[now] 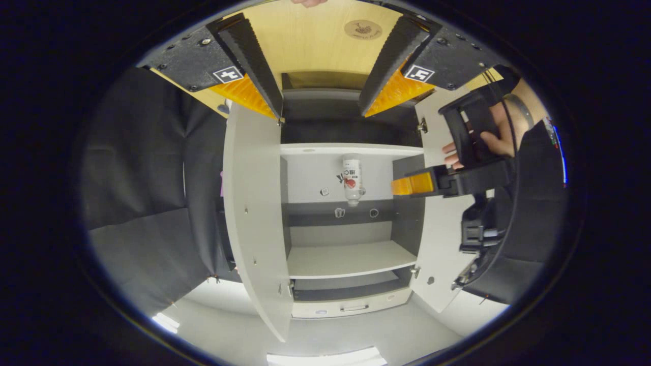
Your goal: Grasp the bottle in the cabinet with the left hand and place it on the coaster, then close the right door with the right hand and the left door with the left hand.
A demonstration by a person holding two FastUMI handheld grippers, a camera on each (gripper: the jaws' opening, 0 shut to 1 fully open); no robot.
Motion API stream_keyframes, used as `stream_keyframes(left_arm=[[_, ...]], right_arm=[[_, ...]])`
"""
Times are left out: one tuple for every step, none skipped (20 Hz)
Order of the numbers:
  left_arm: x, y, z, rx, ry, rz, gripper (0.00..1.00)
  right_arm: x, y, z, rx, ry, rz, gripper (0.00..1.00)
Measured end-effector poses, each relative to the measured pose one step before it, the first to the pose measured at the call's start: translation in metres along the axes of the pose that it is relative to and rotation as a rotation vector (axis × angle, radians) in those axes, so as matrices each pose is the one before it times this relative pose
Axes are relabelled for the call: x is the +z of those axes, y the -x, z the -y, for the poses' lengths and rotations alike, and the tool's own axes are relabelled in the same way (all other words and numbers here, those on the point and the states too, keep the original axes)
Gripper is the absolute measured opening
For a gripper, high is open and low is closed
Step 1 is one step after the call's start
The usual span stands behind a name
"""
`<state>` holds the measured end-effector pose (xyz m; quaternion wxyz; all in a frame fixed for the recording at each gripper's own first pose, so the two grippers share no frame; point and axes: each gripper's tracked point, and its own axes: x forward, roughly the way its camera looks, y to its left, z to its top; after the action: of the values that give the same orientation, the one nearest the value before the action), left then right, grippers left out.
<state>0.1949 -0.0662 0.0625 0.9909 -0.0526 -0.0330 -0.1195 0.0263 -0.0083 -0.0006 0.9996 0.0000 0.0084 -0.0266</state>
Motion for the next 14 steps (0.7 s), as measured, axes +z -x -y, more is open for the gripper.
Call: stream_keyframes(left_arm=[[0.00131,-0.01568,0.00113,-0.00784,-0.00829,-0.00043,0.95],[-0.00009,-0.01657,0.00067,-0.00757,-0.00362,-0.00580,0.95],[-0.00220,-0.01782,0.00053,-0.00342,-0.00600,-0.00946,0.94],[-0.00344,-0.01736,-0.00267,0.00652,-0.01660,-0.00621,0.95],[-0.00237,-0.01715,-0.00369,0.01645,-0.02671,-0.00421,0.94],[-0.00208,-0.01812,-0.00389,0.01324,-0.02733,-0.00585,0.94],[-0.00227,-0.01733,-0.00215,0.00386,-0.01427,-0.00587,0.94],[-0.00427,-0.01558,0.00094,-0.00557,-0.00017,-0.01128,0.94],[-0.00533,-0.01546,0.00182,-0.01066,-0.00026,-0.01758,0.95],[-0.00588,-0.01460,-0.00041,0.00183,-0.00905,-0.02458,0.94],[-0.00279,-0.01322,-0.00136,0.00961,-0.01217,-0.01252,0.94],[-0.00130,-0.01273,-0.00046,0.00932,-0.01281,-0.00568,0.95],[-0.00122,-0.01066,-0.00060,0.00194,-0.00950,-0.00542,0.94],[-0.00177,-0.00879,-0.00028,0.00168,-0.00614,-0.00834,0.99]], right_arm=[[0.00062,0.00068,0.00316,-0.00859,-0.00382,-0.00045,1.00],[0.00127,0.00026,0.00225,-0.00806,-0.00524,0.00229,0.99],[-0.00003,-0.00008,0.00207,-0.00785,-0.00533,0.00208,0.99],[0.00124,0.00017,0.00218,-0.00893,-0.00470,0.00163,0.99],[-0.00037,0.00000,0.00365,-0.01181,-0.00310,-0.00003,0.99],[0.00042,0.00026,0.00343,-0.01260,-0.00369,-0.00052,0.99],[0.00082,0.00156,0.00269,-0.01320,-0.00524,0.00242,0.99],[-0.00015,0.00128,0.00378,-0.01436,-0.00428,-0.00186,0.99],[-0.00117,0.00102,0.00464,-0.01652,-0.00149,-0.00509,0.99],[0.00014,0.00093,0.00552,-0.01886,-0.00179,-0.00400,0.99],[-0.00013,0.00068,0.00483,-0.01688,-0.00270,-0.00187,0.99],[-0.00015,-0.00013,0.00478,-0.01663,-0.00265,-0.00221,0.99],[-0.00064,-0.00040,0.00474,-0.01533,-0.00197,-0.00383,0.99],[-0.00005,-0.00071,0.00476,-0.01584,-0.00174,-0.00339,0.99]])
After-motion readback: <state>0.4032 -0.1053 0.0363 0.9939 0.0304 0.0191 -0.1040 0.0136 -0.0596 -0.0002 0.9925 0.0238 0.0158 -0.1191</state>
